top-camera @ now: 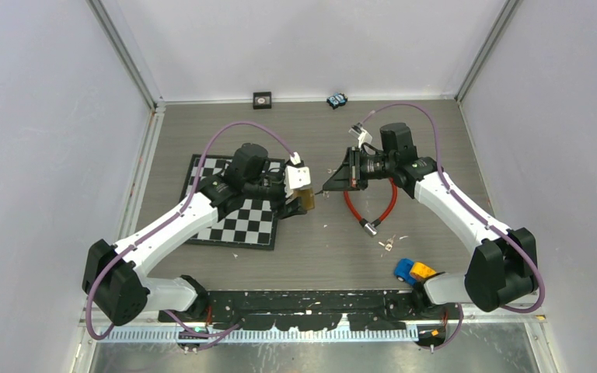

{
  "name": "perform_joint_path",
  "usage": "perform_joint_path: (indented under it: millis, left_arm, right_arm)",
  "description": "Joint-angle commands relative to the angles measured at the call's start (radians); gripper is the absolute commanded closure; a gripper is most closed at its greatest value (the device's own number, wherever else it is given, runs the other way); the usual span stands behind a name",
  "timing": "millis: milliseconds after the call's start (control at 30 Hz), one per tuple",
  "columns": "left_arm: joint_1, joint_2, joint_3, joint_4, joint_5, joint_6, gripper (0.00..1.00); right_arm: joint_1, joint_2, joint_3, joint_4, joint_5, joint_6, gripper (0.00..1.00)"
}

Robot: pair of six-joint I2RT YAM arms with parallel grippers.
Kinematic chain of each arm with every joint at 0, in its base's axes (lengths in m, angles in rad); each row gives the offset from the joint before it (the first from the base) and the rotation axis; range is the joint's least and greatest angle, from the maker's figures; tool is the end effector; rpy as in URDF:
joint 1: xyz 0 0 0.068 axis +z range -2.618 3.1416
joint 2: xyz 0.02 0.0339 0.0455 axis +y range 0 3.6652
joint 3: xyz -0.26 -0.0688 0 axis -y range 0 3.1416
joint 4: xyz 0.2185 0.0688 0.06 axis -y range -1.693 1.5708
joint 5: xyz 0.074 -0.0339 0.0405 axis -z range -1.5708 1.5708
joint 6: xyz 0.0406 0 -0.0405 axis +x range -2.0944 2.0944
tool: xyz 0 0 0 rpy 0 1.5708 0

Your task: Unlock with the key

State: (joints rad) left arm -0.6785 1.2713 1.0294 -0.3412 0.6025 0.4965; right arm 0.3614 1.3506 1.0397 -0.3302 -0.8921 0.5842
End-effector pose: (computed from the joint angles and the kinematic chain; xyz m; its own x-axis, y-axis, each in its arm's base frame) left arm 0.1876 -0.1808 0.3087 0.0449 0.4680 -0.8826 0.9827 0.1383 0.1233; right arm 0.2408 0.1248 0.2980 -0.9109 0.0258 -0.4118 -0.3634 0.4225 0.8303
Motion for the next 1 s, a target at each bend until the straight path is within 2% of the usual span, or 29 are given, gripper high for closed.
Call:
perform_joint_path:
  millis: [0, 967]
  left_arm:
    - [0.005, -0.055, 0.026, 0.107, 0.054, -0.012, 1.0]
    - [0.005, -0.046, 0.015, 0.099, 0.081, 0.009, 1.0]
  right_arm:
    - [0.008, -0.011, 0.039, 0.004, -0.003, -0.015, 0.99]
    - [0.004, -0.043, 0.051, 0.006, -0.025, -0.014, 0.99]
